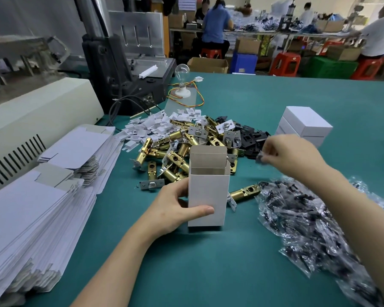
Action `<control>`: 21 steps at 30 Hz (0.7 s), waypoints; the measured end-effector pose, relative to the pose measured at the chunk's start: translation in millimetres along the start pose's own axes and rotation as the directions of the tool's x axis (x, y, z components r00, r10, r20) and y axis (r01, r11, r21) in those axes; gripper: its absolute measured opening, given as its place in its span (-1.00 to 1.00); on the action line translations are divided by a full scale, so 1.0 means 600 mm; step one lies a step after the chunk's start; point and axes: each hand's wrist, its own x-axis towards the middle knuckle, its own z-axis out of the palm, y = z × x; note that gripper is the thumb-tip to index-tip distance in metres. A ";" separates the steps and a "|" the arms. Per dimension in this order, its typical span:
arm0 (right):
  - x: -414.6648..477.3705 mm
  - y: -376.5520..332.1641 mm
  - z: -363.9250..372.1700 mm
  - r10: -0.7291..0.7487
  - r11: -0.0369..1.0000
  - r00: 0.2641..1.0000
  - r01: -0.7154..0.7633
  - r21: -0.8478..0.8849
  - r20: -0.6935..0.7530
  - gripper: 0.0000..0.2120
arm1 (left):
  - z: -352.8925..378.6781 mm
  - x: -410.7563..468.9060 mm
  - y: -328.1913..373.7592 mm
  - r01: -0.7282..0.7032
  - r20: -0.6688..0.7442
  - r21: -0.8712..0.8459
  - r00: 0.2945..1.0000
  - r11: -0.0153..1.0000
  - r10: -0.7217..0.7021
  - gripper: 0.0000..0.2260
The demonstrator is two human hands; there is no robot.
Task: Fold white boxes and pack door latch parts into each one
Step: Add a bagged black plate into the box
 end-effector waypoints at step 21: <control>-0.058 -0.182 -0.082 -0.561 0.789 0.823 0.565 0.241 -0.093 -0.72 | 0.000 0.000 -0.003 -0.004 0.003 -0.027 1.000 1.000 0.004 -0.55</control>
